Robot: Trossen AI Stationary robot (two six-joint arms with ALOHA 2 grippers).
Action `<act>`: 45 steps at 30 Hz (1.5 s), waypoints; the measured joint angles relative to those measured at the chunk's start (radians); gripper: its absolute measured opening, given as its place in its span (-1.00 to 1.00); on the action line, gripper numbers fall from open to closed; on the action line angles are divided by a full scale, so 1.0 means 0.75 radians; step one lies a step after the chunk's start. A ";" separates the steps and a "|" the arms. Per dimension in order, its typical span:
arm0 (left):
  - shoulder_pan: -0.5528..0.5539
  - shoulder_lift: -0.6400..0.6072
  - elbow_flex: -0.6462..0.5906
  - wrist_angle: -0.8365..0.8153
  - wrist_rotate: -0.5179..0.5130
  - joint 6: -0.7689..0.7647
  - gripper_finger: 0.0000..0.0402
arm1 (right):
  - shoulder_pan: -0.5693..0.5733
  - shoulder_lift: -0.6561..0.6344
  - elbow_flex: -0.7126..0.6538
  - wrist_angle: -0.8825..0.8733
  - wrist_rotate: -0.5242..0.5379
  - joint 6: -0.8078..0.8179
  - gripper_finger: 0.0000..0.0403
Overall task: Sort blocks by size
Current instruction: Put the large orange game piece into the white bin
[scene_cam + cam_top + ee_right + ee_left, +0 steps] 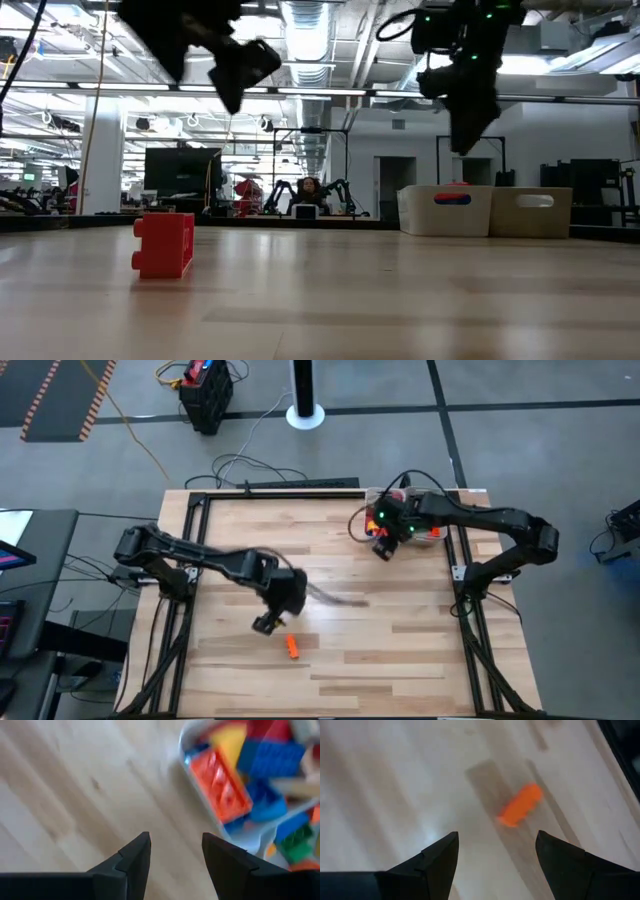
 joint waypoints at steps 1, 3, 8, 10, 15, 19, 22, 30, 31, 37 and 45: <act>-0.022 0.000 -0.019 0.014 0.003 0.049 0.28 | 0.019 0.000 0.000 -0.046 0.002 -0.001 0.03; -0.058 0.000 -0.066 0.071 0.007 0.133 0.28 | 0.050 0.000 0.000 -0.149 0.015 -0.003 0.03; -0.097 -0.001 -0.183 0.292 0.003 0.280 0.28 | 0.125 0.000 0.000 -0.381 0.107 0.078 0.03; -0.105 0.000 -0.235 0.381 0.010 0.319 0.28 | 0.152 0.000 0.000 -0.426 0.114 0.120 0.03; -0.121 0.000 -0.324 0.559 0.049 0.328 0.28 | 0.222 0.000 0.000 -0.423 0.115 0.138 0.03; -0.133 0.000 -0.403 0.694 0.052 0.327 0.28 | 0.242 0.000 0.000 -0.412 0.125 0.158 0.03; -0.143 0.000 -0.478 0.774 0.053 0.313 0.28 | 0.240 0.000 0.000 -0.415 0.143 0.160 0.03; -0.189 0.000 -0.587 0.934 -0.001 0.258 0.28 | 0.229 0.000 0.000 -0.337 0.144 0.060 0.03; -0.193 0.000 -0.588 0.951 -0.012 0.258 0.28 | 0.229 0.000 0.000 -0.322 0.144 0.052 0.03; -0.197 0.028 -0.589 0.961 -0.004 0.205 0.28 | 0.229 0.001 0.010 -0.272 0.144 0.031 0.03; -0.200 0.152 -0.579 1.055 0.048 0.211 0.27 | 0.233 0.001 0.085 -0.275 0.144 0.052 0.03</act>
